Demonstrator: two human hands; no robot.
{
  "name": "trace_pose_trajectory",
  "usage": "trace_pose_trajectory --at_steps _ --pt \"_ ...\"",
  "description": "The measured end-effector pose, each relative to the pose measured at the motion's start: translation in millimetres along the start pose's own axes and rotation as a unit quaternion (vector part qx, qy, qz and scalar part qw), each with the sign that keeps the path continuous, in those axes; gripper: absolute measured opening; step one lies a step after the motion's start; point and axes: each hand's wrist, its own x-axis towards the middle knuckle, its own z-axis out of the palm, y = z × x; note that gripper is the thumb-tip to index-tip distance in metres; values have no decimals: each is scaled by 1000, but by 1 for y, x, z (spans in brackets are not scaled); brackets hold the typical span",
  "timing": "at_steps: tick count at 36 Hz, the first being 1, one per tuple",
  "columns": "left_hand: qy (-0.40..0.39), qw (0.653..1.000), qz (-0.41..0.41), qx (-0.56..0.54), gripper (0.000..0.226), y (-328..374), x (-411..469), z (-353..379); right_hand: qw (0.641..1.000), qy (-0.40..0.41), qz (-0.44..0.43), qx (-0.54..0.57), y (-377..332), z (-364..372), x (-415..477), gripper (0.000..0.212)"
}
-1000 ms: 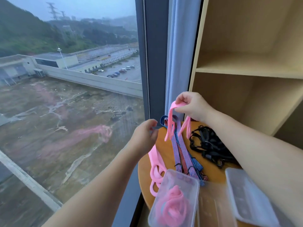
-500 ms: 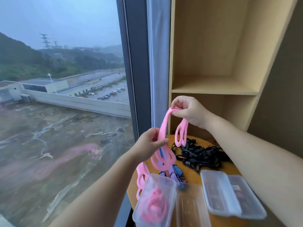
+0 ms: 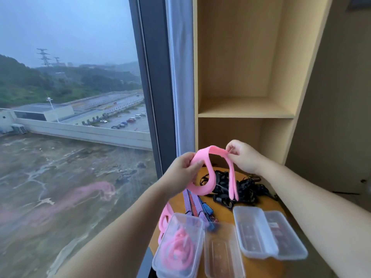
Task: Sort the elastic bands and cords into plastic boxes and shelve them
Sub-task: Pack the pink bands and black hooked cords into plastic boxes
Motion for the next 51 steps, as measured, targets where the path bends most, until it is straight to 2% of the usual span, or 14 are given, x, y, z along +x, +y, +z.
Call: trace_pose_trajectory --at_steps 5,8,13,17,20,24,26,30,32,35,40,43,49,51 --pt "9 1000 3 24 23 26 23 15 999 40 -1 9 8 -7 -9 9" --pt "1 998 4 57 24 41 33 25 997 56 -15 52 1 -20 -17 8" --pt "5 995 14 99 28 57 39 35 980 -13 -68 186 -25 -36 -38 20" --pt "33 994 21 103 31 64 42 34 961 -68 -77 257 -37 -41 -47 19" --pt "45 992 33 109 26 67 43 30 960 -30 -85 267 -40 -39 -47 28" --pt "97 992 31 81 22 68 41 28 953 22 -107 284 -47 -44 -45 26" --pt "92 993 32 72 31 68 40 25 952 27 -108 286 -50 -49 -44 26" --pt "-42 998 49 18 88 69 38 16 951 26 -97 294 -53 -60 -44 25" --pt "-88 992 83 24 100 73 39 15 951 18 -92 295 -55 -66 -46 23" --pt "-105 985 131 38 94 79 43 18 943 11 -85 321 -58 -76 -46 22" --pt "-104 984 141 -7 89 82 46 24 939 12 -84 334 -63 -83 -48 23" --pt "-96 984 146 -13 90 81 46 24 930 27 -77 358 -64 -82 -48 33" --pt "-11 988 153 35 54 76 45 20 931 18 -77 357 -72 -77 -49 27" --pt "3 987 154 39 44 74 45 16 932 8 -76 353 -75 -75 -50 30"
